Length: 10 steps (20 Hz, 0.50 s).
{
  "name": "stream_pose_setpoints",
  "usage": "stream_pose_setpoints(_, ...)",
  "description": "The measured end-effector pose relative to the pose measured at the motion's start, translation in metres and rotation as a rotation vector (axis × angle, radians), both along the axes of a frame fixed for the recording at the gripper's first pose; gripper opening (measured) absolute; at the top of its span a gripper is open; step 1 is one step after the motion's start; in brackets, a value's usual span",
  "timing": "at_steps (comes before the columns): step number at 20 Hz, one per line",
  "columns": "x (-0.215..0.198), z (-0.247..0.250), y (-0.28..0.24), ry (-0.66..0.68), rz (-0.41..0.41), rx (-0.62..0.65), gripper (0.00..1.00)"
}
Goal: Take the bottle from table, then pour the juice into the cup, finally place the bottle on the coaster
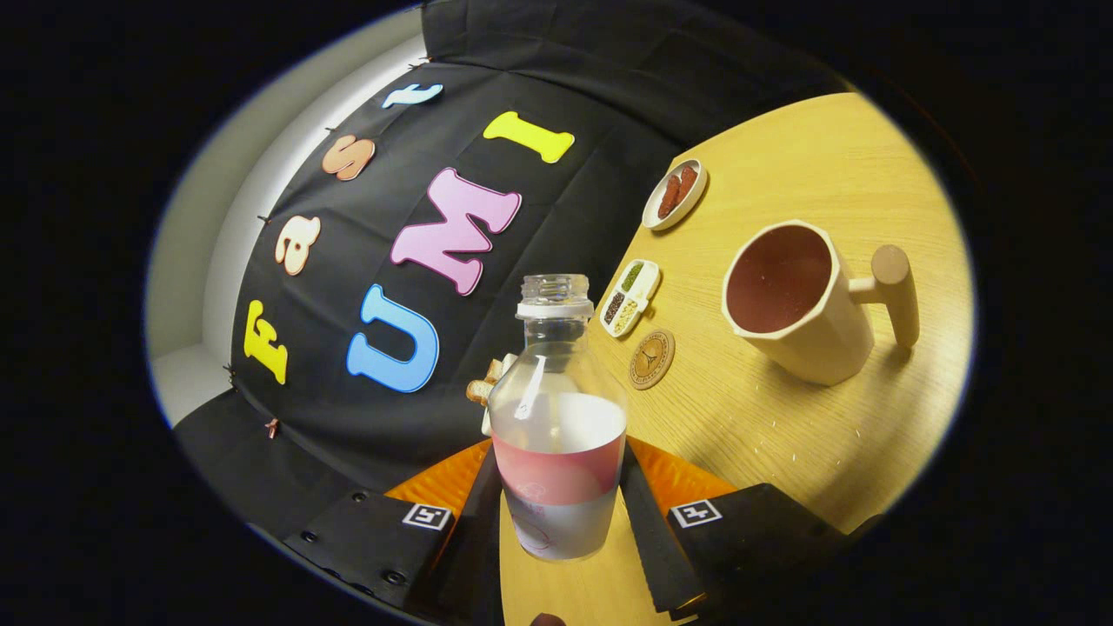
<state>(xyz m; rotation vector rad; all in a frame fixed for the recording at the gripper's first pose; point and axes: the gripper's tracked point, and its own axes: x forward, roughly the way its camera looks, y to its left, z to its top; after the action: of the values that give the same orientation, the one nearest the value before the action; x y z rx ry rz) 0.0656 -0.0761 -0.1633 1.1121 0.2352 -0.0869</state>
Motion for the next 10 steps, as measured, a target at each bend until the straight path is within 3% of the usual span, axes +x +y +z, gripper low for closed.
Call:
stream_pose_setpoints(6,0.006,-0.008,-0.022,0.005,-0.127,0.211,0.76)
stream_pose_setpoints(10,0.007,-0.02,-0.029,0.021,-0.159,0.28,0.76)
